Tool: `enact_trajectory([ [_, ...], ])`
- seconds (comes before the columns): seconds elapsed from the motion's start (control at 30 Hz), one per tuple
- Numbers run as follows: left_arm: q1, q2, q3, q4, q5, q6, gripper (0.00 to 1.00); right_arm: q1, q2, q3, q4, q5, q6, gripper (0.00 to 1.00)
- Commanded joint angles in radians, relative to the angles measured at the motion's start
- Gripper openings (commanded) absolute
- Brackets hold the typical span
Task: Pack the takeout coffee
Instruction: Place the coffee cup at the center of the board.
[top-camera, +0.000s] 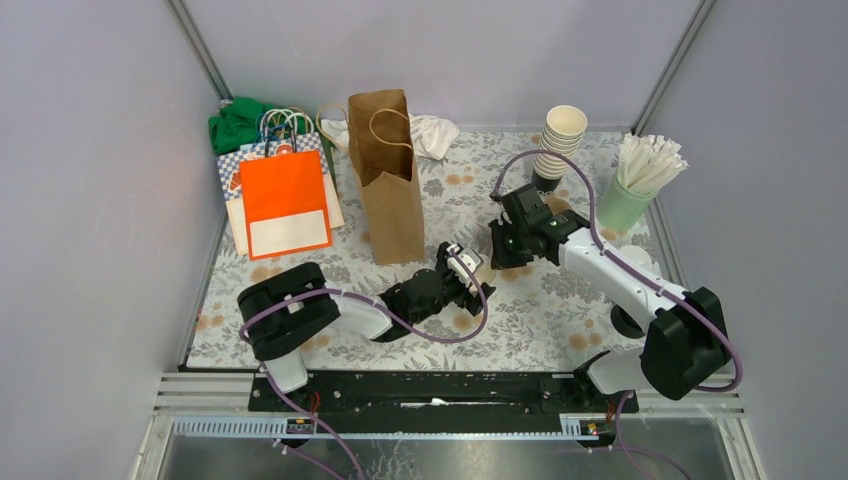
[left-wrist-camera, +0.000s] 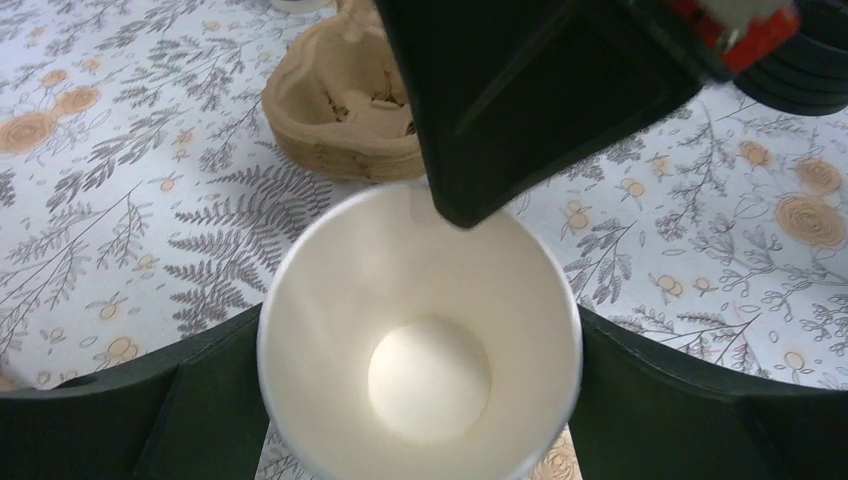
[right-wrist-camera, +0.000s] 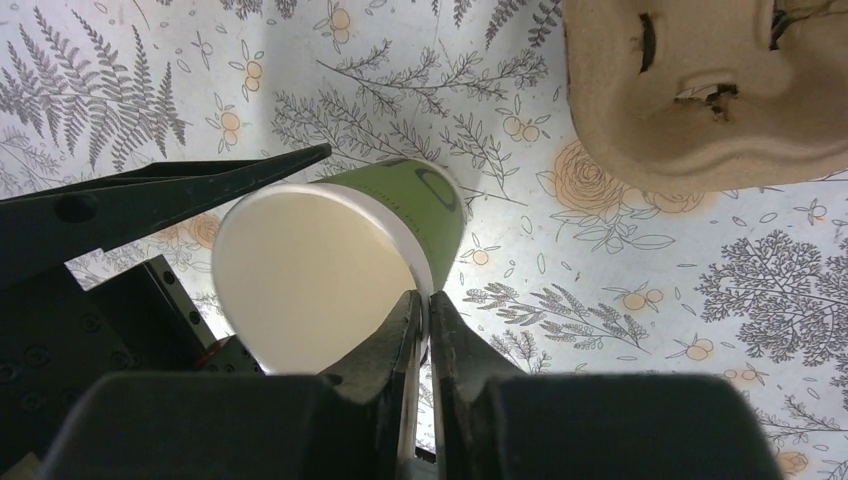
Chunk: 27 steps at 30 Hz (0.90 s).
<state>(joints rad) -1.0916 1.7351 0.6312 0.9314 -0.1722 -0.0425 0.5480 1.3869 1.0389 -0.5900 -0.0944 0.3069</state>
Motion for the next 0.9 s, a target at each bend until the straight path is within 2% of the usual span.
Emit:
enact_trajectory([
  [0.0, 0.005, -0.059, -0.040, 0.006, -0.038, -0.011, 0.99, 0.007, -0.001, 0.070, 0.001, 0.086, 0.013, 0.09],
  [0.1, 0.005, -0.116, -0.100, -0.023, -0.064, -0.027, 0.99, 0.007, 0.026, 0.097, 0.007, 0.137, 0.027, 0.04],
  [0.23, 0.005, -0.218, -0.184, -0.090, -0.113, -0.068, 0.99, 0.007, 0.080, 0.138, 0.031, 0.151, 0.047, 0.03],
  [0.4, 0.004, -0.364, -0.269, -0.189, -0.147, -0.127, 0.99, 0.007, 0.152, 0.194, 0.085, 0.137, 0.067, 0.11],
  [0.53, 0.004, -0.450, -0.301, -0.246, -0.159, -0.157, 0.99, 0.006, 0.221, 0.252, 0.087, 0.162, 0.071, 0.13],
  [0.87, 0.004, -0.481, -0.315, -0.269, -0.176, -0.165, 0.99, 0.006, 0.371, 0.388, 0.124, 0.199, 0.077, 0.18],
])
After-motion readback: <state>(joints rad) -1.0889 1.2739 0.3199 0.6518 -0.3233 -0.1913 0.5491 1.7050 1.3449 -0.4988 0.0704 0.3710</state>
